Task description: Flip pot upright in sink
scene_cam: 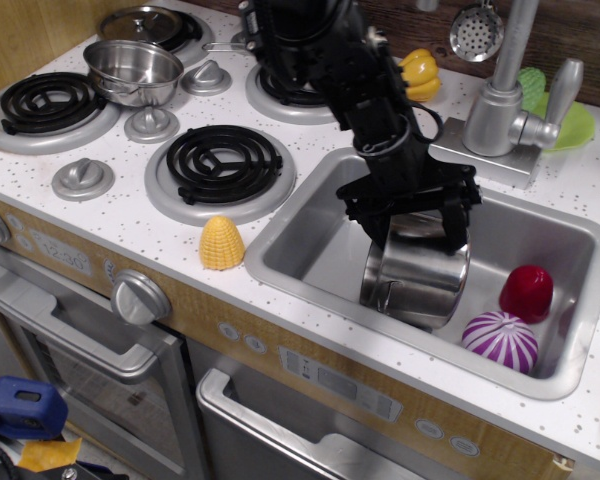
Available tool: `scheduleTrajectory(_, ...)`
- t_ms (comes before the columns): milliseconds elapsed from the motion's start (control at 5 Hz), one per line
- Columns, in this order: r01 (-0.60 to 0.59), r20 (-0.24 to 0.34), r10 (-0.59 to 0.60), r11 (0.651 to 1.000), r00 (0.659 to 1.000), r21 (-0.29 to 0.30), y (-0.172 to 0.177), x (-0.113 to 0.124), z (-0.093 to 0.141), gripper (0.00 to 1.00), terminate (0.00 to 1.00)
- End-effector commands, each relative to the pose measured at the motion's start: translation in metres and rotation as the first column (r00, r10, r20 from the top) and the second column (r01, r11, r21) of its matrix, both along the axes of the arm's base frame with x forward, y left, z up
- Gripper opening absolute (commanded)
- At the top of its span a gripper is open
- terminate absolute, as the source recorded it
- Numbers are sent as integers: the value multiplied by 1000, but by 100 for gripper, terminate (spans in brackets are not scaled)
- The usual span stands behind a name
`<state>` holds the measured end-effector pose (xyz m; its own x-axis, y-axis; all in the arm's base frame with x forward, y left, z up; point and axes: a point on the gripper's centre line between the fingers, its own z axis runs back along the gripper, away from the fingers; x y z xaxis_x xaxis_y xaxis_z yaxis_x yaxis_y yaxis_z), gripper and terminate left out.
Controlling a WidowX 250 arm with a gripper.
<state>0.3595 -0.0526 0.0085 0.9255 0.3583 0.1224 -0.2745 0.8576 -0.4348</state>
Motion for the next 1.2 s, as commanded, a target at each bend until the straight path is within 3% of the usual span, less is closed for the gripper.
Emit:
scheduleTrajectory(0,-29,105,31,999,994,-20,1,10,30,0,0)
scheduleTrajectory(400,-24,111,24,1000,994,-1,3,11,29,0,0)
scheduleTrajectory(600,7,83,-21,985,996,171,8,13,31,0,0)
scheduleTrajectory(800,-11,73,-3,981,997,195,5,13,30,0,0)
scheduleTrajectory(1000,-4,65,-17,954,998,299,2,12,27,100,0)
